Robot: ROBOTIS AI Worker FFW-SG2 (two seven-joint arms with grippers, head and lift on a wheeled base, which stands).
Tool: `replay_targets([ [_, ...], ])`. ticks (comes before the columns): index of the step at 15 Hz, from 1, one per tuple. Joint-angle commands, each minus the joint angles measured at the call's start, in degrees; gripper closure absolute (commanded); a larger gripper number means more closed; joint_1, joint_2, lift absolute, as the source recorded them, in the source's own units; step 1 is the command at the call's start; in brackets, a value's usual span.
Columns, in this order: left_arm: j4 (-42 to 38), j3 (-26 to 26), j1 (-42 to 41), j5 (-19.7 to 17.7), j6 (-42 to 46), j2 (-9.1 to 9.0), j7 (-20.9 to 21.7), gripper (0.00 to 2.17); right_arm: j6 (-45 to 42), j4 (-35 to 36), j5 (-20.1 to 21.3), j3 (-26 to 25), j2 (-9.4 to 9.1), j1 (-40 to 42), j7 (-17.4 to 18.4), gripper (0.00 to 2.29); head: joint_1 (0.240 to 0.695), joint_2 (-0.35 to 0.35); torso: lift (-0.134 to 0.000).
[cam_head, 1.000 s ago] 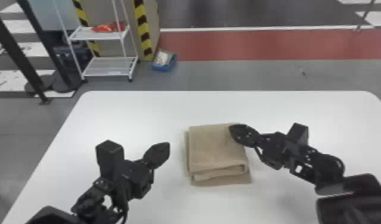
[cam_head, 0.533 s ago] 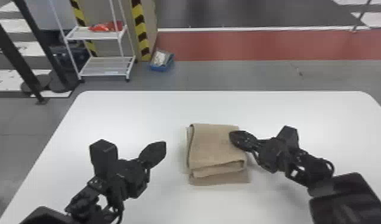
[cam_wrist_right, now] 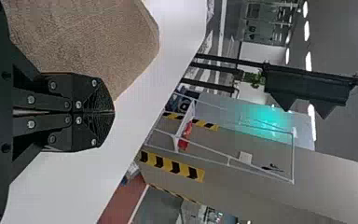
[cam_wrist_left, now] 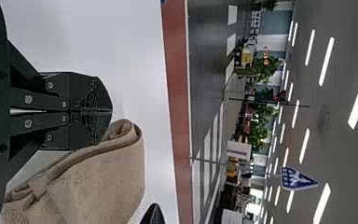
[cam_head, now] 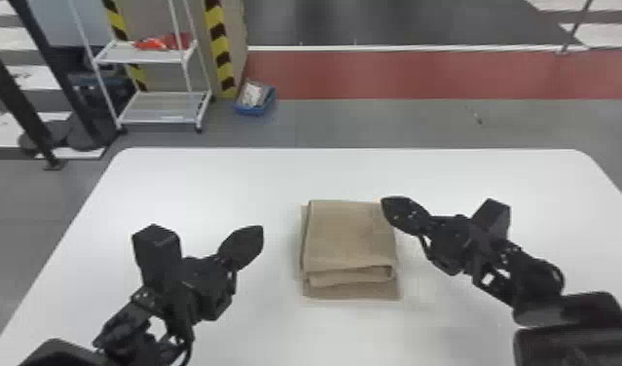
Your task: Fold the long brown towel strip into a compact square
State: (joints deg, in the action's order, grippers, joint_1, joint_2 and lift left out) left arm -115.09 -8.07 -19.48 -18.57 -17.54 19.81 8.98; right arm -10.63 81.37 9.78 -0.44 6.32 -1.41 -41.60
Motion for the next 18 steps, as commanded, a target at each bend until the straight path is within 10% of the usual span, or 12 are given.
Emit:
replay_targets([
  [1,0.22,-0.45,0.58,0.02,0.0,-0.21,-0.11,1.2,1.98,4.32,-0.64,1.41,-0.35,0.97,1.34,1.48,0.695,0.029,-0.124],
  [9,2.33,-0.1,1.02,-0.86,3.52,0.23,0.16,1.2,-1.19,-9.13,3.67,11.34,-5.27,-7.73,6.09,1.48,0.695,0.125,-0.124],
  [18,2.86,-0.1,1.9,-1.73,3.52,0.85,0.86,1.2,-2.07,-21.87,2.79,11.16,-5.62,-14.59,3.54,1.48,0.695,0.164,-0.124],
])
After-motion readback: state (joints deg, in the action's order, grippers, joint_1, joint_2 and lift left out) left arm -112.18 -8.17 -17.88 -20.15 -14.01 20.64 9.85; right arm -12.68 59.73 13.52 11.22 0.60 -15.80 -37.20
